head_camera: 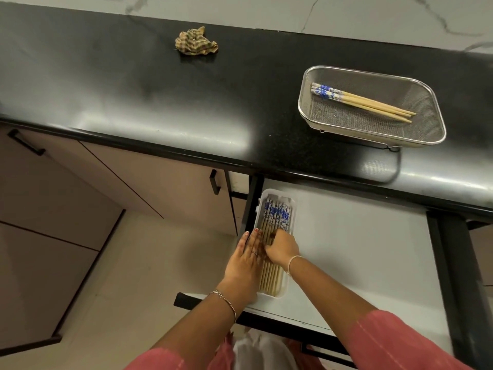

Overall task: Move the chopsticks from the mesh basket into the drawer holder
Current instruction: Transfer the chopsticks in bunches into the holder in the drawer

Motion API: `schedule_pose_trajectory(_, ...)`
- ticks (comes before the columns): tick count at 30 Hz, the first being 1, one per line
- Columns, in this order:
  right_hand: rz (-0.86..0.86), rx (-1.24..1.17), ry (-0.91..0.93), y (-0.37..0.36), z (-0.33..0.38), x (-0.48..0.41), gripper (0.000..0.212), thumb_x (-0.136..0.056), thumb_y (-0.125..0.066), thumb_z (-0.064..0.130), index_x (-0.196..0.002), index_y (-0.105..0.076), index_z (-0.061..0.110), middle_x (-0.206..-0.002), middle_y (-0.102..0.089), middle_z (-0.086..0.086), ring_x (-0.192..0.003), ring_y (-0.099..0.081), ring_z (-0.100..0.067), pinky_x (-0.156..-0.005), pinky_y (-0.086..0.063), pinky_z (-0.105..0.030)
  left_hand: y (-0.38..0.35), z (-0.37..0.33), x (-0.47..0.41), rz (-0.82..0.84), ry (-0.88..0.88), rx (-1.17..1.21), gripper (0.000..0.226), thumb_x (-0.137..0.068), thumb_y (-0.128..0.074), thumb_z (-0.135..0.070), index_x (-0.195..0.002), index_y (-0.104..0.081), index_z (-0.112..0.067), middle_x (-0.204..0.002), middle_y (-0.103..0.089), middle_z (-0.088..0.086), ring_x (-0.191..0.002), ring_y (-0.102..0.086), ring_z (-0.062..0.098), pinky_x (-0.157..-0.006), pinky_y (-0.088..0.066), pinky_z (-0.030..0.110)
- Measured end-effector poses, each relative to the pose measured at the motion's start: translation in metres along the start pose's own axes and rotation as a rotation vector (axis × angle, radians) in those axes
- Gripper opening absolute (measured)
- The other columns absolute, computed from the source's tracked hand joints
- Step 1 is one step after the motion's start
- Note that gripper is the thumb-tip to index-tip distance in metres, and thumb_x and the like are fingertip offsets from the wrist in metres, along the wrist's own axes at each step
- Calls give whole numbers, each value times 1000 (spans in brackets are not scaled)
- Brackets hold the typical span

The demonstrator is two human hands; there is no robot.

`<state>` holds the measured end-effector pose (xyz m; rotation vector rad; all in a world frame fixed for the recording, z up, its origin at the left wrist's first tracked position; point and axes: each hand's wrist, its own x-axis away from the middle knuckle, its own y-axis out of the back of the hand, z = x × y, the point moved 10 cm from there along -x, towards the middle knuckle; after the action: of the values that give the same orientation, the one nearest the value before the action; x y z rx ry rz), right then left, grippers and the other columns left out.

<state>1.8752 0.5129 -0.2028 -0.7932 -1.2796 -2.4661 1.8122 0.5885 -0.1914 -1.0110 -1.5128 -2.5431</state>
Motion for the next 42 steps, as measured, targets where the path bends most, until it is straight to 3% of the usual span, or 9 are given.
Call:
schedule_pose_trajectory(6, -116, 210, 291, 19, 26, 12, 18, -91, -48, 6, -105, -58, 11, -105, -67, -12, -96, -63, -30, -84, -53, -38, -2, -9, -3, 18, -48, -4, 101, -89, -45, -52, -149, 15, 1, -158, 16, 23, -144, 22, 38, -112, 23, 50)
schedule_pose_trajectory(9, -150, 443, 449, 19, 40, 11, 22, -92, -48, 7, -112, -56, 12, -116, -62, -10, -104, -61, -28, -91, -51, -37, -2, -15, -7, 27, -88, 20, 95, -92, -48, -42, -149, 14, 2, -160, 12, 21, -147, 14, 34, -113, 19, 46)
schedule_pose_trajectory(13, -63, 696, 477, 7, 36, -9, 51, -93, -43, 6, -143, -35, 10, -151, -37, -11, -137, -41, -26, -121, -17, -42, -3, -18, -10, 29, -108, 3, 89, -94, -47, -39, -150, 8, 3, -161, 4, 21, -149, 7, 35, -115, 17, 47)
schedule_pose_trajectory(15, 3, 723, 498, 0, 35, -14, 57, -93, -41, 5, -148, -27, 11, -156, -30, -10, -140, -36, -25, -123, -7, -41, -5, -20, -10, 42, -123, -22, 87, -95, -45, -39, -151, 5, 4, -161, 0, 21, -149, 4, 35, -116, 17, 48)
schedule_pose_trajectory(21, 22, 705, 567, -6, 37, -15, 68, -90, -44, -2, -151, -17, 10, -160, -21, -10, -145, -28, -23, -121, -5, -38, -10, -27, -13, 61, -181, -83, 80, -94, -45, -41, -151, -9, 4, -159, -14, 21, -149, -5, 35, -115, 18, 51)
schedule_pose_trajectory(28, 1, 703, 617, -5, 37, -12, 67, -91, -43, -2, -151, -18, 11, -159, -22, -8, -144, -29, -23, -121, -4, -36, -13, -29, -15, 56, -193, -92, 76, -90, -51, -40, -148, -26, 2, -155, -30, 21, -148, -13, 36, -112, 21, 52)
schedule_pose_trajectory(34, 9, 720, 622, -2, 38, -11, 64, -93, -42, 0, -151, -20, 13, -159, -22, -7, -145, -28, -24, -122, -6, -37, -12, -27, -17, 39, -187, -48, 75, -89, -52, -39, -147, -28, 3, -153, -32, 22, -147, -16, 37, -111, 22, 52)
schedule_pose_trajectory(37, -2, 730, 634, 1, 39, -8, 63, -92, -46, 2, -150, -23, 12, -159, -22, -9, -145, -28, -25, -123, -9, -40, -7, -25, -19, 18, -187, 32, 89, -82, -62, -46, -147, -27, 3, -151, -34, 22, -145, -20, 36, -111, 22, 50)
schedule_pose_trajectory(42, -47, 767, 674, 8, 39, 2, 59, -90, -48, 1, -146, -32, 11, -155, -32, -9, -143, -32, -23, -123, -11, -41, 3, -20, -24, -23, -245, 258, 124, -56, -72, -73, -145, -30, 3, -145, -44, 17, -141, -30, 32, -120, 4, 48)
